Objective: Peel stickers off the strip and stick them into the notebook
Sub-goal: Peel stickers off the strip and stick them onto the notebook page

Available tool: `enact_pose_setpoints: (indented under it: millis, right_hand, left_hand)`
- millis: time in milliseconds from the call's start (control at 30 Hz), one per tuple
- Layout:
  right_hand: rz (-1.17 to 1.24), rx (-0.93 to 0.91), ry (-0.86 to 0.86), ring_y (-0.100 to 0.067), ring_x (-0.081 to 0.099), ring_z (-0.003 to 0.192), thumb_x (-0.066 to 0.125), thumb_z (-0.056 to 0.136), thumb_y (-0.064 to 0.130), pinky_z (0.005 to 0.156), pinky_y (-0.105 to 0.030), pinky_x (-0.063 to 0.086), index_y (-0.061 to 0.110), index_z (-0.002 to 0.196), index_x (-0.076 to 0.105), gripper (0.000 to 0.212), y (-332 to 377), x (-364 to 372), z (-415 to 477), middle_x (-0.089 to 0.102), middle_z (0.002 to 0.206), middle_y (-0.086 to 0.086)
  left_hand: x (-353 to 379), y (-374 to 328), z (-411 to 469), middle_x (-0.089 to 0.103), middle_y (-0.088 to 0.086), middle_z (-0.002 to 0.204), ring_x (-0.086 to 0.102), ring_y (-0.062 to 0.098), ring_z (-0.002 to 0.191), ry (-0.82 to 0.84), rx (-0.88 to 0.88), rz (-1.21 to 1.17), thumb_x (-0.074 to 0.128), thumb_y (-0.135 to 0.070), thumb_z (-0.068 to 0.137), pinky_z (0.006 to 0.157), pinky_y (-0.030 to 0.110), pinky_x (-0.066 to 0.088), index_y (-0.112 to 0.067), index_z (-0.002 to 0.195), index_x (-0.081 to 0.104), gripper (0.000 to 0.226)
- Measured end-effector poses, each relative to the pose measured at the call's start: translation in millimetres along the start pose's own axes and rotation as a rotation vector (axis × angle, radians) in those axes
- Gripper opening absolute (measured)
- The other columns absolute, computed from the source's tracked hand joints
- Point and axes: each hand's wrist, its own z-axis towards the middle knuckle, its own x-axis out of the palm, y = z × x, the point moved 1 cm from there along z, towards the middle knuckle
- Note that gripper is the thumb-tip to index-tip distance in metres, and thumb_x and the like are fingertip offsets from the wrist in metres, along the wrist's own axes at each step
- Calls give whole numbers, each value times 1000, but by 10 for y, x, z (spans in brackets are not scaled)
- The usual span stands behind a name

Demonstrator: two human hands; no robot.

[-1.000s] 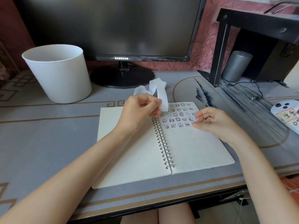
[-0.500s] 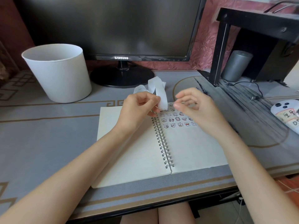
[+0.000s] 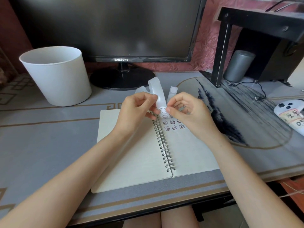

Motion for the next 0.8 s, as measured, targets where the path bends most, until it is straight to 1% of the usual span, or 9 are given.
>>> enact_pose_setpoints:
  millis: [133,233,300,367,467,533,600,700,800]
  right_hand:
    - [21,-8,-15,-19,62,82,72,80,9,72,-28,47,23,82,66,15,-18,20,4,67,81,5]
    - [32,-8,-35,-22,63,82,72,80,8,75,-31,50,19,83,69,11,-29,20,11,69,81,0]
    - [41,-9,-45,-19,63,79,72,81,8,76,-32,51,20,83,70,12,-26,9,8,70,80,2]
    - [53,-6,-60,-15,62,76,71,81,6,74,-32,52,21,82,70,16,-11,3,3,70,79,3]
    - [63,-8,-77,-12,62,73,70,81,5,74,-32,52,22,82,70,17,12,2,-2,70,78,4]
    - [62,-14,-76,-11,62,74,70,82,5,76,-33,52,23,82,70,19,19,2,-5,70,78,7]
    - [56,-19,-75,-10,62,74,70,82,5,76,-32,52,23,82,70,19,18,2,-5,70,78,8]
    - [52,-18,-69,-9,62,74,70,82,3,75,-30,52,23,82,70,19,13,12,-7,69,77,7]
    - [25,-14,-74,-16,62,77,70,82,5,74,-36,52,23,82,70,18,-18,18,-1,69,79,7]
  left_hand:
    - [0,-5,-5,60,7,70,63,11,60,9,4,1,55,-12,96,55,22,53,1,81,64,22]
    - [8,-17,-10,59,6,71,64,11,61,22,9,-2,55,-15,96,55,22,53,5,80,63,27]
    - [16,-24,-8,57,5,70,65,12,62,30,7,-24,54,-18,97,55,24,54,11,83,62,33]
    - [18,-25,-6,58,4,72,67,14,65,41,-2,-38,54,-19,97,57,26,55,12,86,63,34]
    - [25,-19,-16,65,2,72,68,14,70,71,-17,-5,60,-16,93,59,23,55,1,84,67,21]
    - [28,-13,-20,67,3,70,68,12,70,86,-32,-8,63,-13,91,62,22,56,-5,82,67,13]
    - [30,-9,-20,67,3,68,67,10,68,94,-34,-14,63,-10,90,63,22,57,-7,80,67,11]
    - [31,-5,-23,68,4,67,67,13,68,92,-38,-16,63,-9,90,64,23,57,-6,81,67,11]
    - [30,-6,-25,69,4,67,67,14,67,81,-41,-11,64,-11,90,64,22,56,-7,80,69,11]
